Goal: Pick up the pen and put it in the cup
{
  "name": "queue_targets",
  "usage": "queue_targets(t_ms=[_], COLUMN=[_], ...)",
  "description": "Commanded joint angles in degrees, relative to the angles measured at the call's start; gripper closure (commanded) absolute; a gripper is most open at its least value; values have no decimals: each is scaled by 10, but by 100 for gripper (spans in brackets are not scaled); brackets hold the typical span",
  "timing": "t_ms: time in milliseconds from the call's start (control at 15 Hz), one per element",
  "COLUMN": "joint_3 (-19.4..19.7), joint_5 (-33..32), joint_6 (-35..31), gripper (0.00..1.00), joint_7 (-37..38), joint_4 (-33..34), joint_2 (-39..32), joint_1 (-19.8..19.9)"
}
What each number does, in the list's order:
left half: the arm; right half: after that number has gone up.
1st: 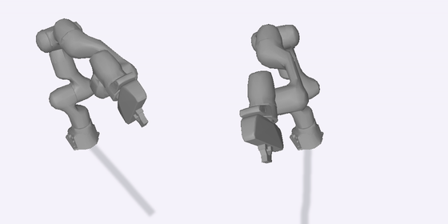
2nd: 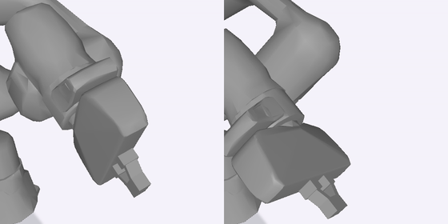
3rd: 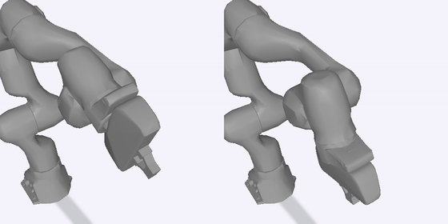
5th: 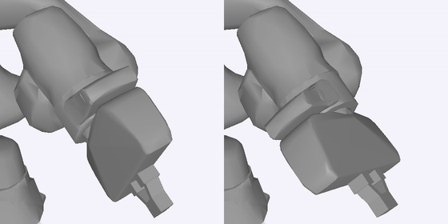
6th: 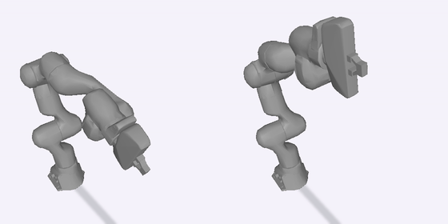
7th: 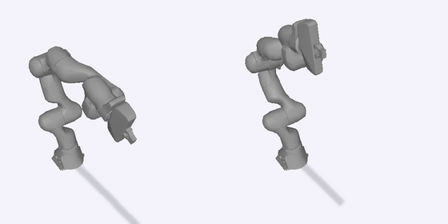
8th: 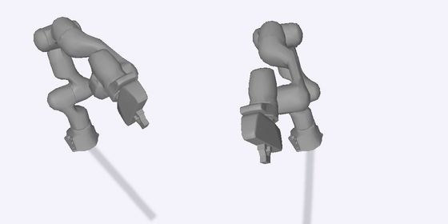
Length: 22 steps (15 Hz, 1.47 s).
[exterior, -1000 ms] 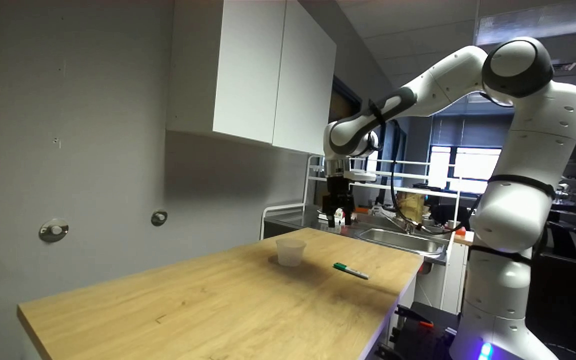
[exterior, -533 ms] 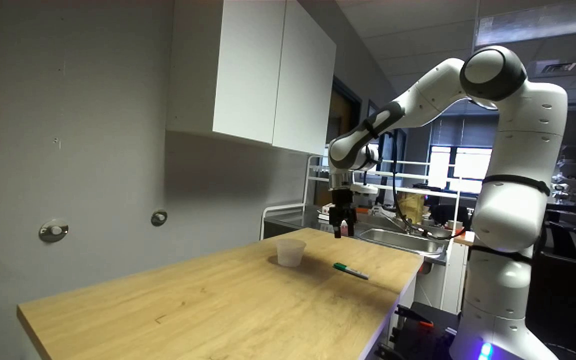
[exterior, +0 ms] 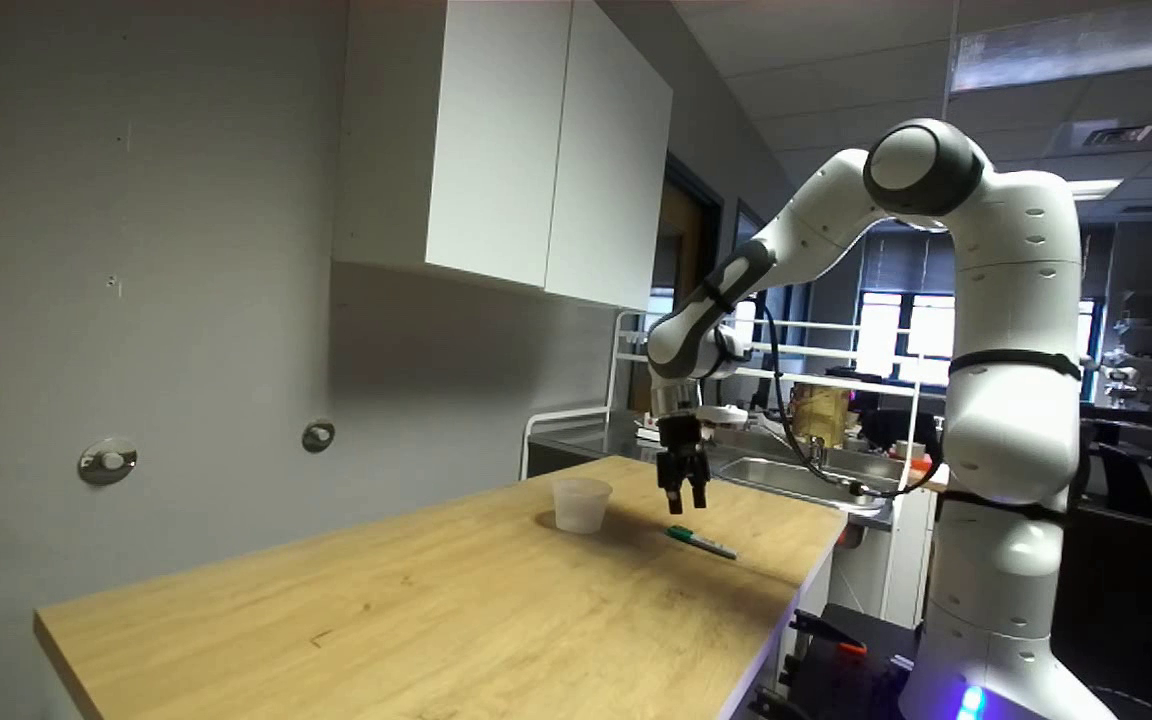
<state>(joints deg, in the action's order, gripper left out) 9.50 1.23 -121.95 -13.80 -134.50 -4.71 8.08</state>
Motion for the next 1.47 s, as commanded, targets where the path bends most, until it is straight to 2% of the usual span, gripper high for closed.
queue_targets(t_ms=[0,667,733,800,867,1067,1400], joint_3=[-2,-11,-12,-13,-13,-12,-12], joint_5=[23,70,71,71,68,63,55], joint_6=[-7,-22,-24,-24,-23,-20,-14], gripper=[0,0,25,25,31,58,94], joint_7=[-38,-96,-96,-96,-93,-87,-77], joint_4=[29,51,52,53,55,56,51], joint_2=[-43,-115,-120,-123,-124,-120,-103], joint_1=[16,55,56,57,57,56,52])
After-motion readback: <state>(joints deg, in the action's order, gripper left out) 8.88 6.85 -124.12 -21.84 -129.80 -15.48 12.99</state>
